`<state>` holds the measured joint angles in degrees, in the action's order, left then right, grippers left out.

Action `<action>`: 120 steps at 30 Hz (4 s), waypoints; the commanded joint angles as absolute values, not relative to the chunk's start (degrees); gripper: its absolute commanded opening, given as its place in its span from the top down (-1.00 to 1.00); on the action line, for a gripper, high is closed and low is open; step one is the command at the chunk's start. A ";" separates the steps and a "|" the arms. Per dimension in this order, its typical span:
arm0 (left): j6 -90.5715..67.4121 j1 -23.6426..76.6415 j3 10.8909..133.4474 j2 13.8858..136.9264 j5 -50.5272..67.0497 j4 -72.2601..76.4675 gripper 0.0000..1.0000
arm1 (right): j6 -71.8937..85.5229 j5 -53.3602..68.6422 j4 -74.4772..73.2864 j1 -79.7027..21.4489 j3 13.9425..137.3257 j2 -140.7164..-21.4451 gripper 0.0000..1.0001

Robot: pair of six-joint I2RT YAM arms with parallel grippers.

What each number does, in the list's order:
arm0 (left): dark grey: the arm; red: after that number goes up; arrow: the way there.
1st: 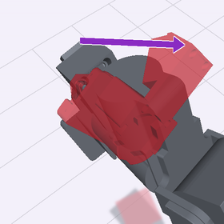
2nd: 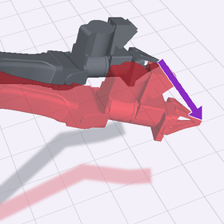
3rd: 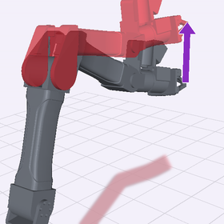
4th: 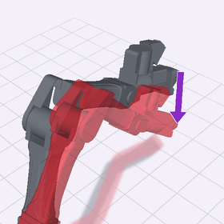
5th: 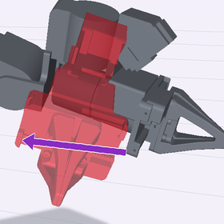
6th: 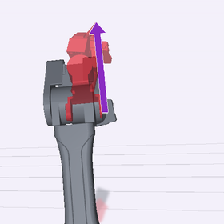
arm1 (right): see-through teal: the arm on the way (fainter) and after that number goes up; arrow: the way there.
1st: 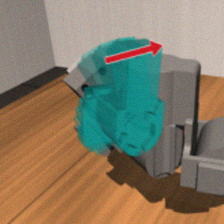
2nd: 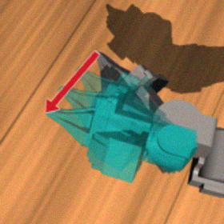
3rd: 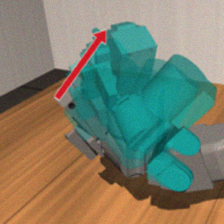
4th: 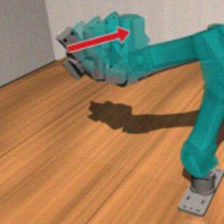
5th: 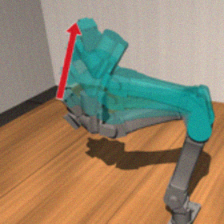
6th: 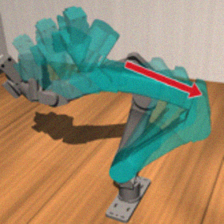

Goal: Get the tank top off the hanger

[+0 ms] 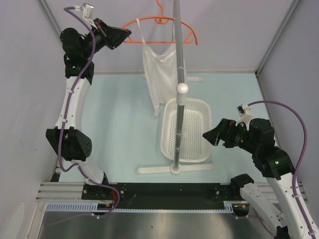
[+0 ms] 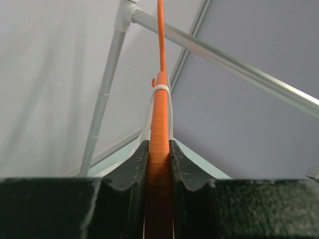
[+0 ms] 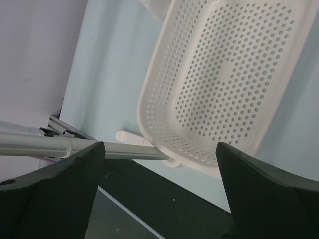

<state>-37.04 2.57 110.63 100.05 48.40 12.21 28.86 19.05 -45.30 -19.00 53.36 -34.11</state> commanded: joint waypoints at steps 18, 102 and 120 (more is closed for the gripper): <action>-33.84 -2.81 78.96 69.98 42.19 7.91 1.00 | 27.86 23.03 -25.94 -19.16 56.33 -48.85 -0.98; -25.57 6.15 65.66 42.10 34.89 -10.99 1.00 | 42.81 9.74 -3.08 -23.02 54.93 -68.82 0.98; -30.32 6.06 62.48 51.68 47.19 -2.55 1.00 | 23.30 23.38 -20.12 -17.32 56.34 -59.95 -0.86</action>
